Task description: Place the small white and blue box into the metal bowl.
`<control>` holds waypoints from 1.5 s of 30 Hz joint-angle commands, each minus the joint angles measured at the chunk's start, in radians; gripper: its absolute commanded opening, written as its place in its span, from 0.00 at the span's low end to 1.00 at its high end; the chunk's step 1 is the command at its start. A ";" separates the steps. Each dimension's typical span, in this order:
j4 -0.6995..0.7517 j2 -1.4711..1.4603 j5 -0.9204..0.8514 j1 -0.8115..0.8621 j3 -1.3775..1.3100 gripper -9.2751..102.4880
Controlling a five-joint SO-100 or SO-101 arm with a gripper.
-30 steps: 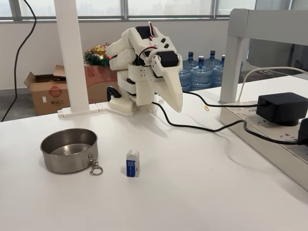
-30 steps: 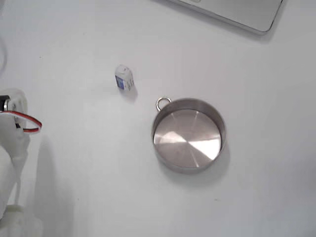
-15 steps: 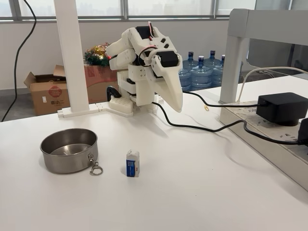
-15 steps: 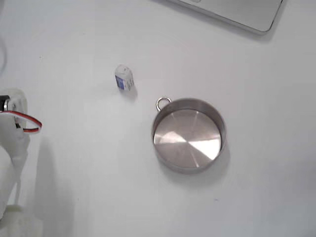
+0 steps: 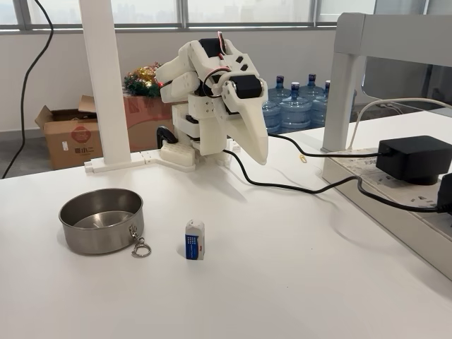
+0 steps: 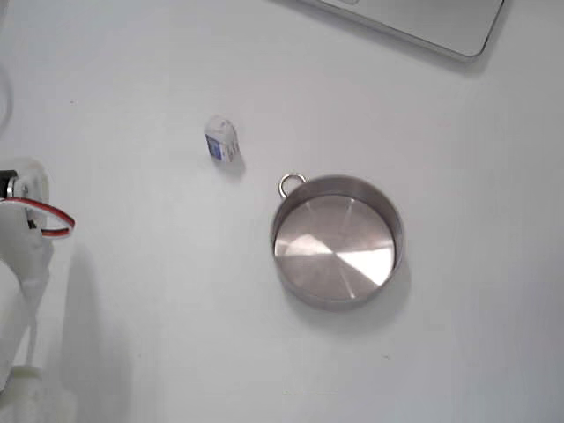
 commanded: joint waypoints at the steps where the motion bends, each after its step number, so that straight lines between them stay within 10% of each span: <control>1: 0.003 0.017 0.008 -0.005 0.049 0.04; 25: -0.080 0.012 0.025 0.130 0.049 0.03; 45: -0.268 0.012 1.212 0.463 0.051 0.04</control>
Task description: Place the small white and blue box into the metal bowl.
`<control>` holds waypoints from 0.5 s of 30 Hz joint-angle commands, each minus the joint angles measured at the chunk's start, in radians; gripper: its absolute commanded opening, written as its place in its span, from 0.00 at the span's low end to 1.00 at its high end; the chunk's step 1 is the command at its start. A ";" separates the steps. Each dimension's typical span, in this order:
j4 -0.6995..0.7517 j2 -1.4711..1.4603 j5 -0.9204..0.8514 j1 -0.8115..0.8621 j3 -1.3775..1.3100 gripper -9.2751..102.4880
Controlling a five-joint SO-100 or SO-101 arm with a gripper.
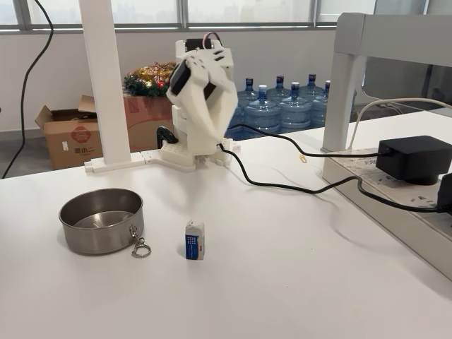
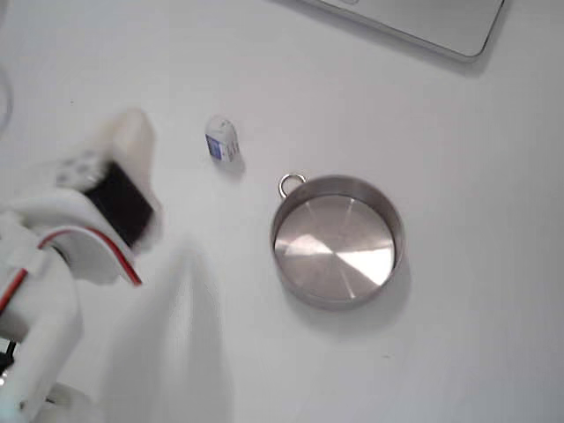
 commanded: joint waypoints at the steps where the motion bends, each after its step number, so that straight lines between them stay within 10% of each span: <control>1: -0.006 0.012 0.153 0.043 0.051 0.04; 15: 0.089 -0.029 0.310 0.067 0.052 0.04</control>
